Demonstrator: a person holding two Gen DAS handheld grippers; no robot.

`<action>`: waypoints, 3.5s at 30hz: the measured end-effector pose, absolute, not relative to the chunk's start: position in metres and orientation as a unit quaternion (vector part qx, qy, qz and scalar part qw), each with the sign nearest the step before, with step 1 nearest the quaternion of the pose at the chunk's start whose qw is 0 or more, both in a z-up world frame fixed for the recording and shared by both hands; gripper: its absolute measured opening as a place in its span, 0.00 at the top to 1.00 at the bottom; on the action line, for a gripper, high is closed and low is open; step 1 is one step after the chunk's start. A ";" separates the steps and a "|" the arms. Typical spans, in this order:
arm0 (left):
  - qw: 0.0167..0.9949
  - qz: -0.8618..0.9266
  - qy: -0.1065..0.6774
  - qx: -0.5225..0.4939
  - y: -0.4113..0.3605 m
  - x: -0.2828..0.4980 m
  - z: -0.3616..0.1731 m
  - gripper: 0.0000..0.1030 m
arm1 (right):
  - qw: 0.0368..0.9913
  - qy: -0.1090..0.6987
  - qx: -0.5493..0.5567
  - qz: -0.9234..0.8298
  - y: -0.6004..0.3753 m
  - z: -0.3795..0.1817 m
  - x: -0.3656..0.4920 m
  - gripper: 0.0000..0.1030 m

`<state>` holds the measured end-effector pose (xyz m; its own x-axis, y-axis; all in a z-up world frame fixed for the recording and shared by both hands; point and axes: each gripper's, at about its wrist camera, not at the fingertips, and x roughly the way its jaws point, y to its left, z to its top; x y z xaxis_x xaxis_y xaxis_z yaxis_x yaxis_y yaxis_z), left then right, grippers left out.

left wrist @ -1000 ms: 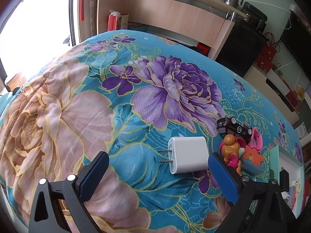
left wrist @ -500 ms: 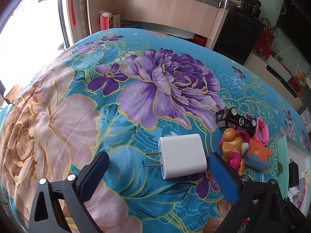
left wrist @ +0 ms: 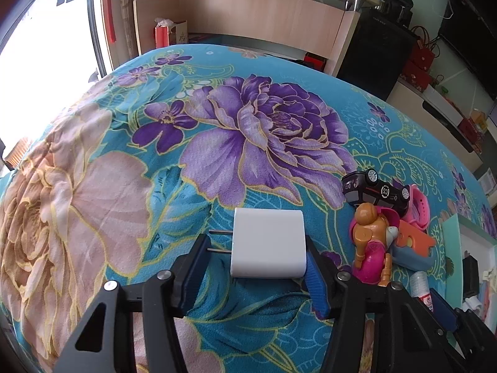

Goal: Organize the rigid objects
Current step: 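Grasp the white USB adapter with the left tool while the right tool grasps the red bottle, then carry the white adapter and red bottle over the white tray, then open the left tool to drop the adapter while the right tool releases the bottle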

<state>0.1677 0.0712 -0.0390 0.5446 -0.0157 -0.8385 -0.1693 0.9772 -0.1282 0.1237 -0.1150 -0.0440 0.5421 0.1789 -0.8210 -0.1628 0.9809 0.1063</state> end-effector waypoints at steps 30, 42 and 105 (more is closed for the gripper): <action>0.935 -0.103 0.336 -0.034 -0.047 0.123 0.041 0.41 | 0.927 0.366 0.081 -0.020 -0.218 0.026 0.097 0.73; 0.918 -0.209 0.335 0.035 -0.139 0.091 0.038 0.41 | 0.914 0.363 0.125 -0.132 -0.306 0.029 0.069 0.73; 0.926 -0.186 0.325 0.051 -0.137 0.086 0.044 0.37 | 0.892 0.401 0.133 -0.159 -0.331 0.013 0.062 0.66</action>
<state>0.0860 -0.1374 0.0435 0.7192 -0.3110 -0.6213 0.3771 0.9258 -0.0268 0.0615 -0.3314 0.0134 0.6278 -0.1776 -0.7579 0.3901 0.9143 0.1090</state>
